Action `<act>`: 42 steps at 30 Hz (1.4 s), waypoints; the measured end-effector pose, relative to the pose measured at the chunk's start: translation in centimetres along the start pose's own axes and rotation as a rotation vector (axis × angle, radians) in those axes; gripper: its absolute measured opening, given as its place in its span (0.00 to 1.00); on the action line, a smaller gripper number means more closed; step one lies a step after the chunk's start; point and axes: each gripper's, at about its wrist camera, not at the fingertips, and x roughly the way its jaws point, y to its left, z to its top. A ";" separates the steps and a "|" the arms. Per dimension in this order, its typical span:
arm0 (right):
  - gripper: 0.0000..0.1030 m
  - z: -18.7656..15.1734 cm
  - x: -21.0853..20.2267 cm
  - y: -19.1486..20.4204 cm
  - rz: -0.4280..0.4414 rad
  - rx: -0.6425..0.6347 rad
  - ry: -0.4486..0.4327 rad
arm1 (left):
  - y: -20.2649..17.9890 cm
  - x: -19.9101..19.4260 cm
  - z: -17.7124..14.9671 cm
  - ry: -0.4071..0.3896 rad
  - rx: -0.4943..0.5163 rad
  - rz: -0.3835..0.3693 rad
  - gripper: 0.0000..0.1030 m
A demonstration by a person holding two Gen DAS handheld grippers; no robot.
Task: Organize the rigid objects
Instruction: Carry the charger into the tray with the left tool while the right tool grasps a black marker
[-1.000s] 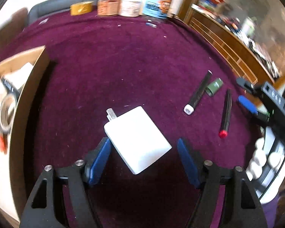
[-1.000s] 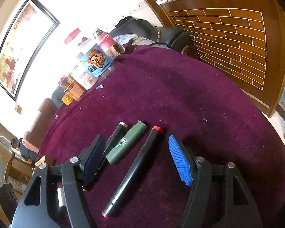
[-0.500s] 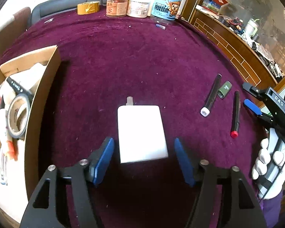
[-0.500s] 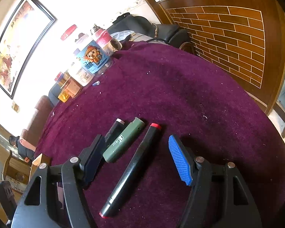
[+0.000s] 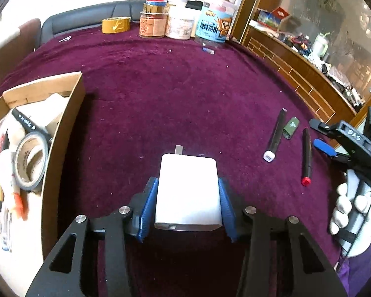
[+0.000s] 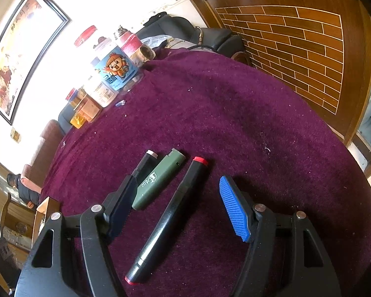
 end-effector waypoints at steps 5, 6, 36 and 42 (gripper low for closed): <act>0.67 -0.1 0.0 0.2 -0.010 -0.008 -0.001 | 0.0 -1.6 -0.6 -0.032 -0.013 -0.035 0.41; 0.67 -0.1 0.0 0.2 -0.013 -0.011 -0.001 | 0.0 -2.2 -0.7 -0.042 -0.018 -0.047 0.41; 0.55 -2.7 3.1 9.0 0.036 -0.123 0.251 | 11.3 -13.5 -5.0 -0.247 -0.247 -0.153 0.41; 0.54 -2.6 5.5 11.6 -0.164 -0.193 0.192 | 15.1 -14.5 -6.0 -0.273 -0.311 -0.107 0.41</act>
